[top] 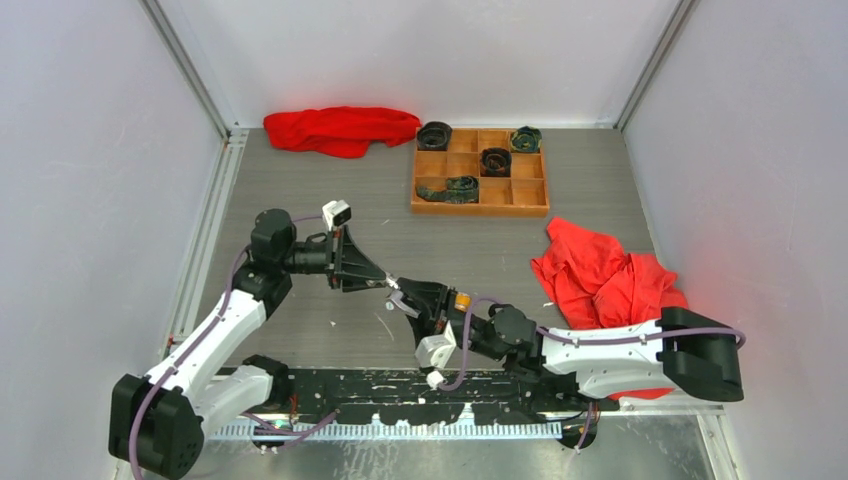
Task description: Install the water faucets
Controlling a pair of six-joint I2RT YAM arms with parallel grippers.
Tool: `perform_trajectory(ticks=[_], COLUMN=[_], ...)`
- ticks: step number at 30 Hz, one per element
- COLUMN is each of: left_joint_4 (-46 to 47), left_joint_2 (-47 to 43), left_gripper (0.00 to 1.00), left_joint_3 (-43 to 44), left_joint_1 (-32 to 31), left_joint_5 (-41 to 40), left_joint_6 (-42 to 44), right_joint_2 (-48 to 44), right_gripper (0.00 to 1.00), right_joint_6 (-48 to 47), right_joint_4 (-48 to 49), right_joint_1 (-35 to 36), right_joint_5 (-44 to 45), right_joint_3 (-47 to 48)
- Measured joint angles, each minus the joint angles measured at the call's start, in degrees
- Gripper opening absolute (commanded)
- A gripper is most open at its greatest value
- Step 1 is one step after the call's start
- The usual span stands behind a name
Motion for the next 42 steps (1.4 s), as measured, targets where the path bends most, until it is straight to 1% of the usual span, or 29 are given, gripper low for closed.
perform_trajectory(ticks=[4, 8, 14, 20, 26, 28, 30, 33, 35, 37, 42], left_joint_4=[3.5, 5.1, 6.2, 6.6, 6.6, 6.6, 5.5, -1.9, -8.6, -13.4, -18.2], left_joint_2=[-1.4, -2.3, -2.5, -2.5, -2.5, -2.3, -1.8, -0.1, 1.1, 1.8, 2.2], left_gripper=[0.00, 0.00, 0.00, 0.00, 0.00, 0.00, 0.00, 0.00, 0.00, 0.00, 0.00], left_joint_3=[-0.7, -1.0, -1.2, -1.5, -1.5, -1.5, -1.4, 0.8, 4.0, 7.0, 9.8], left_joint_1=[0.0, 0.0, 0.0, 0.0, 0.0, 0.0, 0.0, 0.0, 0.0, 0.0, 0.0], left_joint_5=[-2.0, -3.5, -4.8, -5.5, -5.8, -5.6, -4.7, -3.2, -2.3, -1.5, -0.3], left_joint_6=[-2.0, -2.9, -3.8, -3.9, -3.9, -3.9, -3.5, 0.0, 4.0, 7.0, 10.6], right_joint_2=[1.5, 2.3, 2.4, 2.4, 1.5, 0.4, -1.3, -3.4, -4.4, -5.3, -4.5], right_gripper=[0.00, 0.00, 0.00, 0.00, 0.00, 0.00, 0.00, 0.00, 0.00, 0.00, 0.00], right_joint_6=[4.8, 9.9, 17.3, 20.6, 21.5, 19.8, 15.8, 7.9, 1.4, -4.4, -18.0], right_joint_4=[5.4, 9.3, 12.4, 12.7, 13.0, 11.3, 8.2, 3.0, 0.0, -1.7, -2.3], right_joint_1=[-1.1, -2.2, -4.0, -4.3, -5.1, -5.3, -5.4, -5.4, -5.4, -5.3, -3.2], right_joint_5=[-1.1, -2.6, -5.3, -5.9, -5.5, -5.1, -4.3, -2.8, -1.8, -1.0, 2.9], right_joint_3=[-0.8, -1.2, -1.4, -1.4, -2.5, -3.1, -3.4, -3.7, -4.1, -4.8, -5.7])
